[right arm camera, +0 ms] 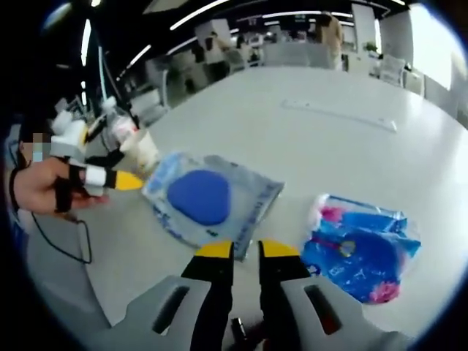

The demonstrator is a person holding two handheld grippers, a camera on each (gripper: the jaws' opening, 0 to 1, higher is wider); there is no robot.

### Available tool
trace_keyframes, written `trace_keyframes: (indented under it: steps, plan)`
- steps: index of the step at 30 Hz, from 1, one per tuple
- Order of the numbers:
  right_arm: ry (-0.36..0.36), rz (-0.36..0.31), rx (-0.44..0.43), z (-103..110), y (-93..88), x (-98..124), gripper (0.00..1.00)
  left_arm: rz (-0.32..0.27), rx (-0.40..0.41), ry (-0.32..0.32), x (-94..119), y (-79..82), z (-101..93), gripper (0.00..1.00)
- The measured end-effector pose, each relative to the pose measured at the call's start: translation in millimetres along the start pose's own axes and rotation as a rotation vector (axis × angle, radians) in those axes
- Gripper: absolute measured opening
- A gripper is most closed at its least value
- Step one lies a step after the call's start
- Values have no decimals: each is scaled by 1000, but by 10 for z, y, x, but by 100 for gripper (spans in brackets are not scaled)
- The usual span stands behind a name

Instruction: Arrange the tabletop items into an orderly group along one side of the table until the central work area is clear of visible clutter.

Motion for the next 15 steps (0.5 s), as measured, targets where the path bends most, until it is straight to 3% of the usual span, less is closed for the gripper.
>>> trace_keyframes:
  steps: [15]
  plan:
    - [-38,-41,0,-74,-129,315,10,9,-88,1,179,-155,106,11]
Point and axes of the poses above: the point that each gripper's makers call its tool centre point, and the gripper's own axes: x roughly backward along the fingers, z roughly to its left, y roughly out of its top, the point moved 5 cm from there along x, roughly backward along the fingers, and after that the axes turned 1 degree about -x, right-handed, at the moved point
